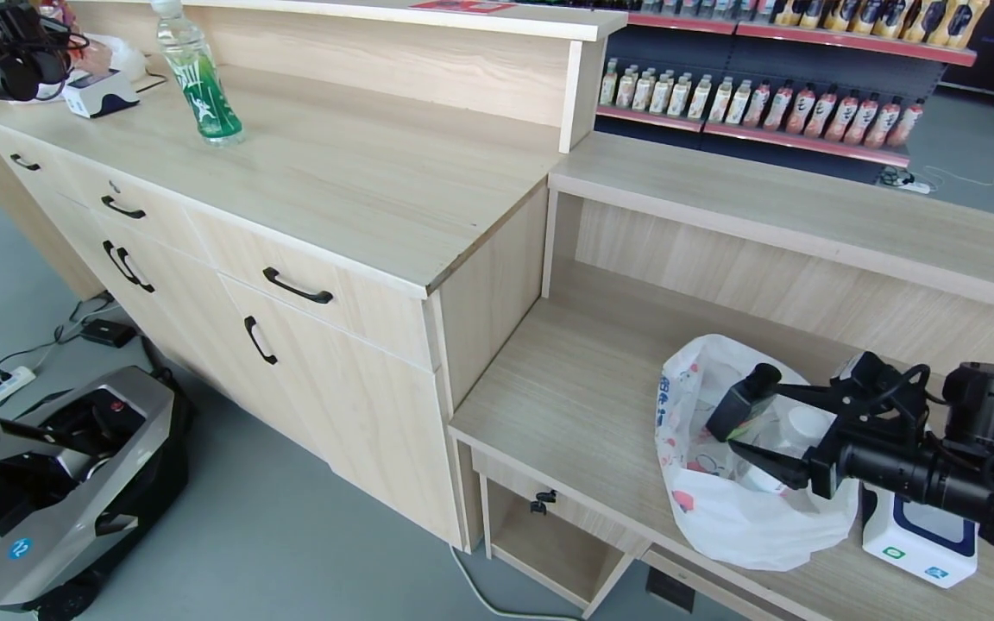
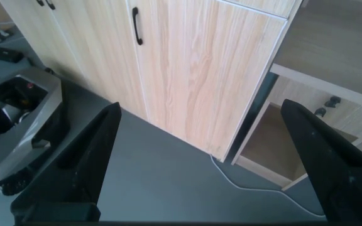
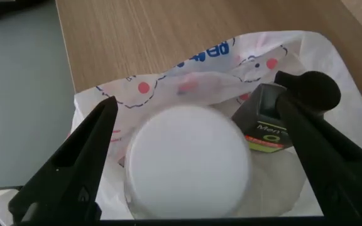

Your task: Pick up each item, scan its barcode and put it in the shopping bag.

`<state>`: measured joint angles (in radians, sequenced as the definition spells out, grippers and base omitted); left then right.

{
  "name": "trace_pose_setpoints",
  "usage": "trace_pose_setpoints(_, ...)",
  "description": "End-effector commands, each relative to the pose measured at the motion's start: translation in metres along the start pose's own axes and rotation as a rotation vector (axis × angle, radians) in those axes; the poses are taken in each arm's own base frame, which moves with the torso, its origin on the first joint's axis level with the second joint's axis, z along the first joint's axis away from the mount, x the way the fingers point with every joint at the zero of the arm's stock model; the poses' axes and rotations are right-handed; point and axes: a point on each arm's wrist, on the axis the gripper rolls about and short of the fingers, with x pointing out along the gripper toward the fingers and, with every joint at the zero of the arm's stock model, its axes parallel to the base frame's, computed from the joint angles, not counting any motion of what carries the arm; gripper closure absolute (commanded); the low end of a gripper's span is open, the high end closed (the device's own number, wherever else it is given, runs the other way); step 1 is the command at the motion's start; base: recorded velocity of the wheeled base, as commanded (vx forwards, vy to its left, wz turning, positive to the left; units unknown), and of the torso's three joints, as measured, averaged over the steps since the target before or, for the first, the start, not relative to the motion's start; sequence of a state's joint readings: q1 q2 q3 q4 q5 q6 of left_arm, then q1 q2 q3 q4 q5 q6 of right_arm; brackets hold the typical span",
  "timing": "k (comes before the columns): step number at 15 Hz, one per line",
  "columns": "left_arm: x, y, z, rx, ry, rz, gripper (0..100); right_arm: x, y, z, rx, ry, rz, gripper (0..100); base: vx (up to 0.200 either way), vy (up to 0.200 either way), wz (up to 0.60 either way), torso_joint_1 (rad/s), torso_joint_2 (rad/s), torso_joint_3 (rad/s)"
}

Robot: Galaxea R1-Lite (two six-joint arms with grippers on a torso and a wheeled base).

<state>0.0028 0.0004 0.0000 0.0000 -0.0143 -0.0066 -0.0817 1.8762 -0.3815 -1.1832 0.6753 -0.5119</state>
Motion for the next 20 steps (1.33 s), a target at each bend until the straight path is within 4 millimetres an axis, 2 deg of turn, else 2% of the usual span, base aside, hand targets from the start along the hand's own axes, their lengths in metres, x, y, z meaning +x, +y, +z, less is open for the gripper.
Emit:
trace_pose_setpoints(1,0.0,0.0,0.0,-0.001,0.0,-0.001,0,-0.011,-0.002,0.022,-0.042,-0.062,-0.026,0,0.0,0.0,0.0,0.0,0.0,0.0)
trace_pose_setpoints(2,0.0,0.0,0.0,-0.001,0.0,0.001,0,-0.013,-0.002,0.025,-0.044,-0.07,-0.03,0,0.0,0.0,0.0,0.0,0.0,0.0)
trace_pose_setpoints(3,0.0,0.0,0.0,-0.001,0.0,0.001,0,-0.023,-0.002,0.041,-0.075,-0.112,-0.052,0,0.0,0.0,0.0,0.0,0.0,0.0)
trace_pose_setpoints(5,0.0,0.0,0.0,0.0,0.0,0.001,0,-0.035,-0.002,0.056,-0.116,-0.155,-0.086,0,0.0,0.0,0.0,0.0,0.0,0.0)
trace_pose_setpoints(9,0.0,0.0,0.0,0.0,0.0,0.001,0,-0.054,-0.004,0.075,-0.204,-0.209,-0.161,0,0.0,0.0,0.0,0.0,0.0,0.0)
trace_pose_setpoints(10,0.0,0.0,0.0,-0.001,0.0,0.001,0,-0.058,-0.01,0.086,-0.262,-0.232,-0.223,0,0.0,0.0,-0.6,0.002,0.0,0.007)
trace_pose_setpoints(12,0.0,0.0,0.0,-0.001,0.0,-0.001,0,-0.068,-0.03,0.137,-0.375,-0.372,-0.332,0,0.0,0.0,-0.6,-0.002,0.0,0.002)
trace_pose_setpoints(14,0.0,0.0,0.0,0.0,0.0,-0.001,0,-0.08,-0.042,0.171,-0.373,-0.391,-0.418,0,0.0,0.0,-0.6,0.007,0.0,-0.002)
trace_pose_setpoints(15,0.0,0.0,0.0,0.0,0.0,0.001,0,-0.088,-0.045,0.179,-0.329,-0.353,-0.5,0,0.0,0.0,-0.6,0.002,0.01,-0.002)
trace_pose_setpoints(16,0.0,0.0,0.0,-0.001,0.0,0.001,0,-0.098,-0.046,0.185,-0.27,-0.318,-0.579,0,0.0,0.0,-0.6,-0.002,0.0,0.002)
trace_pose_setpoints(18,0.0,0.0,0.0,-0.001,0.0,0.001,0,-0.114,-0.047,0.179,-0.21,-0.256,-0.647,0,0.0,0.0,-0.6,-0.002,0.0,0.002)
trace_pose_setpoints(20,0.0,0.0,0.0,0.0,0.0,0.001,0,-0.139,-0.046,0.156,-0.117,-0.101,-0.75,0,0.0,0.0,-0.6,-0.105,0.25,0.171)
